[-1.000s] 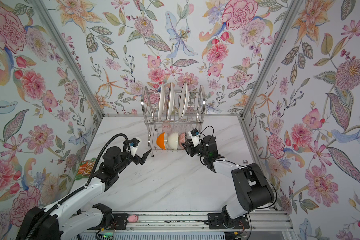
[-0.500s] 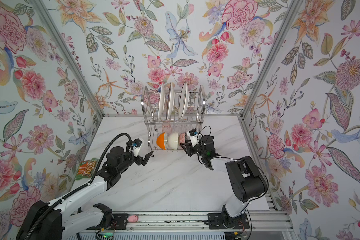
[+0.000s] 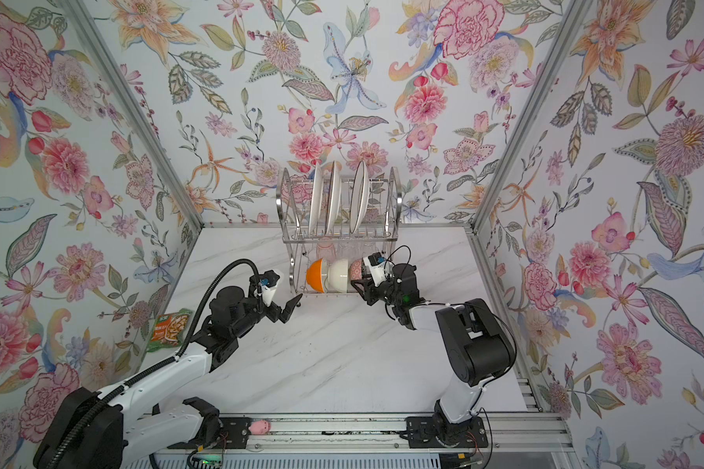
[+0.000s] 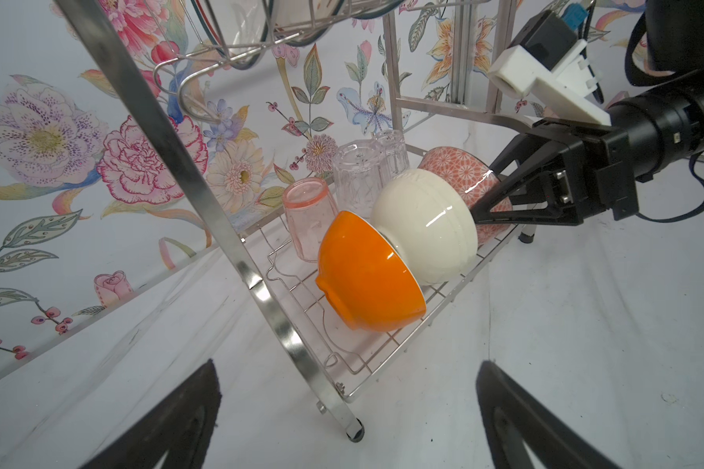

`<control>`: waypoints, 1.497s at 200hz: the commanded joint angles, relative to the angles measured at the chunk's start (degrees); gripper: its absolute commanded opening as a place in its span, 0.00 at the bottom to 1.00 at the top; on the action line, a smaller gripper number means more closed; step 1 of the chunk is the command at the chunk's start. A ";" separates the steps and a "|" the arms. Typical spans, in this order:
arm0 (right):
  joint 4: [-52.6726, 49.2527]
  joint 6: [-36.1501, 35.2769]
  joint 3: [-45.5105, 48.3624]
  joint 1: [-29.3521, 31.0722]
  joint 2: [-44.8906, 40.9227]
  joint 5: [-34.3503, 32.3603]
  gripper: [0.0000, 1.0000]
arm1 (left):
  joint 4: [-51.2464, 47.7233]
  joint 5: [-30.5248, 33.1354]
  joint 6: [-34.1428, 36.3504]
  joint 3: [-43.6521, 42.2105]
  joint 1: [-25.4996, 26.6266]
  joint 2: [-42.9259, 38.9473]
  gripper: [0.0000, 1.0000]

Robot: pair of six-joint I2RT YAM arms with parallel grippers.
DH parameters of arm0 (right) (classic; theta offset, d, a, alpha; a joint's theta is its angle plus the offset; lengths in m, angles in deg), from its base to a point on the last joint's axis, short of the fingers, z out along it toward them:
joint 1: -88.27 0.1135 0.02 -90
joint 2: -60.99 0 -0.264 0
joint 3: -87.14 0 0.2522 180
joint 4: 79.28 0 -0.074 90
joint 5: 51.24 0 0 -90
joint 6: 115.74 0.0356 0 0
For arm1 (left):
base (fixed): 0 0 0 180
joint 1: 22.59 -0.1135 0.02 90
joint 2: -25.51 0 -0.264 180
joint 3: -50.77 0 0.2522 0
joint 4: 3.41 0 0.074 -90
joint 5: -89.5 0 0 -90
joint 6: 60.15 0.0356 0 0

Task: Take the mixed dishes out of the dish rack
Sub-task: 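Close the right gripper on the pink patterned bowl's rim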

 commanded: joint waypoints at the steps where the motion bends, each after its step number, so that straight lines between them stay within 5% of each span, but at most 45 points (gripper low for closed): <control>1: 0.87 0.49 -2.30 -0.61 1.64 2.47 0.31 | 1.70 -0.90 -0.67 0.10 0.78 0.27 0.99; 299: 13.16 6.33 -4.36 -2.73 5.74 8.84 0.11 | -0.03 3.31 0.38 -0.18 2.79 0.35 0.99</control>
